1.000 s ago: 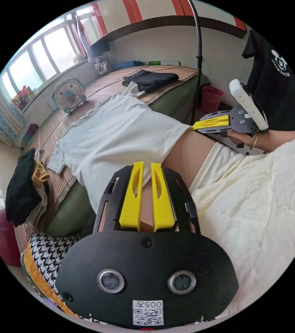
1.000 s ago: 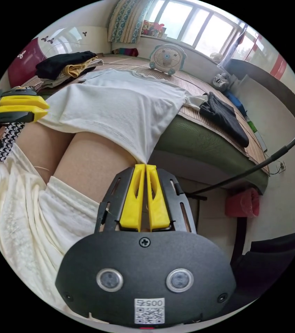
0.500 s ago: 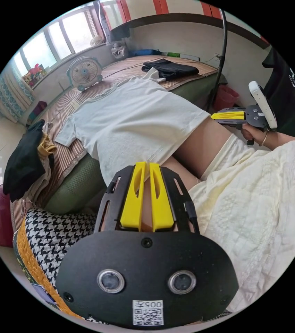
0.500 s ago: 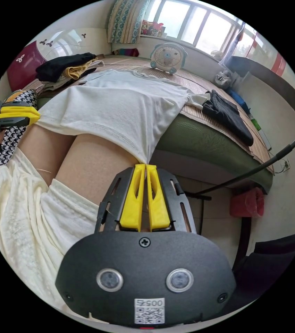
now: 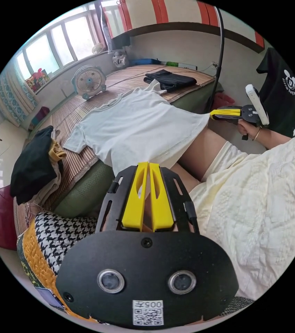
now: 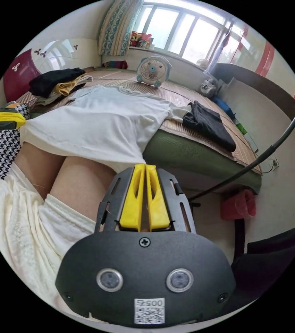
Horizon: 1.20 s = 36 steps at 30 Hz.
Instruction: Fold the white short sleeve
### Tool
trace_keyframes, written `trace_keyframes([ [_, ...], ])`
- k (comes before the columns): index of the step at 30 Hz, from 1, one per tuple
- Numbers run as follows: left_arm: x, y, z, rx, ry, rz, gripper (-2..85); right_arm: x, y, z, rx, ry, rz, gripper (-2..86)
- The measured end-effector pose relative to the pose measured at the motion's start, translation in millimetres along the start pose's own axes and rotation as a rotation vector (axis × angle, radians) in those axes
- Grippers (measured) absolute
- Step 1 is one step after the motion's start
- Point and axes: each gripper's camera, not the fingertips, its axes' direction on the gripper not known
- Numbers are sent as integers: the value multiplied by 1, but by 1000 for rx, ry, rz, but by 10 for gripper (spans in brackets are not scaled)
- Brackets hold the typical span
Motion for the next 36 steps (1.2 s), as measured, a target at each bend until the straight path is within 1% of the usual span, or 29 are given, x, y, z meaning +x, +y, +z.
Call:
trace_keyframes([
  [6,-9,-2,-25,52,-21,33,1,9,-11,-25,79,50,-13,-16],
  [12,-6,-2,-31,33,-15,86,1,15,-9,-37,96,65,-11,-16],
  [21,-2,8,19,-114,91,82,-3,4,11,5,-53,-4,-35,-16],
  [22,-1,9,26,-142,125,83,-3,1,12,13,-85,-33,-54,-16],
  [25,0,13,27,-149,177,86,-5,-3,16,23,-138,-135,-113,-16],
  [28,-7,17,19,-131,147,50,-5,2,22,30,-209,-171,-146,-15],
  [30,-14,17,16,-118,115,16,-6,10,23,30,-216,-161,-145,-14],
  [33,-27,9,14,-48,57,-57,-5,23,13,23,-183,-141,-102,-11],
  [36,-35,-10,18,23,-8,-138,-5,29,-12,12,-93,-123,-35,-9],
])
